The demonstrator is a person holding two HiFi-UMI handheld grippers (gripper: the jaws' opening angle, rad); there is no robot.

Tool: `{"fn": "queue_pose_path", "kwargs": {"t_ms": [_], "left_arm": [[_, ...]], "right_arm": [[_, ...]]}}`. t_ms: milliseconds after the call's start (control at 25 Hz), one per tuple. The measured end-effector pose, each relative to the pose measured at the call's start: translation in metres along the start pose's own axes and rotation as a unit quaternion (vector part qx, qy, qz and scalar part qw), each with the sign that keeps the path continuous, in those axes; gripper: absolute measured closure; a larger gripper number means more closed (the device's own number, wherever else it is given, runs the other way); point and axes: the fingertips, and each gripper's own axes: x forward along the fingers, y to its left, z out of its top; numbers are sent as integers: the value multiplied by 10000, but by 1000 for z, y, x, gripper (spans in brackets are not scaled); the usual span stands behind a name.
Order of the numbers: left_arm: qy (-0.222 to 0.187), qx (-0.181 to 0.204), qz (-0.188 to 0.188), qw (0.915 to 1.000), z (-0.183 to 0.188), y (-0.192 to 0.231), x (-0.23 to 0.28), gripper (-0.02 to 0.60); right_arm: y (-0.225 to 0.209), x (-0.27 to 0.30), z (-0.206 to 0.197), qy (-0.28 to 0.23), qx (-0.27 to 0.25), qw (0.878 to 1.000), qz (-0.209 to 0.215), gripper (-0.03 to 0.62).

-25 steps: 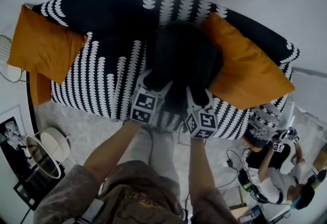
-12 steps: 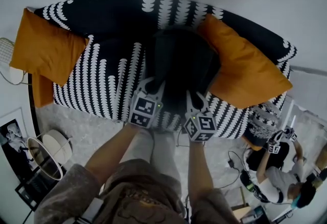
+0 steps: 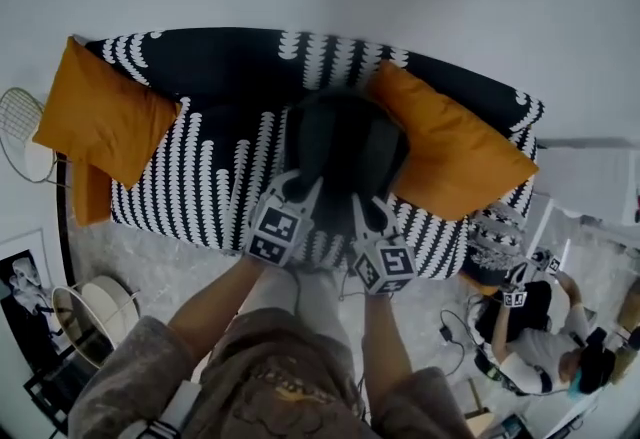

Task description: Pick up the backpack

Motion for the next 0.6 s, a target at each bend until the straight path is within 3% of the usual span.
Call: {"fn": "queue_pose_path", "kwargs": {"t_ms": [600], "left_arm": [[-660, 306, -216, 9971, 78, -37, -84, 555]], "right_arm": [[55, -81, 97, -878, -184, 9953, 364, 572]]}}
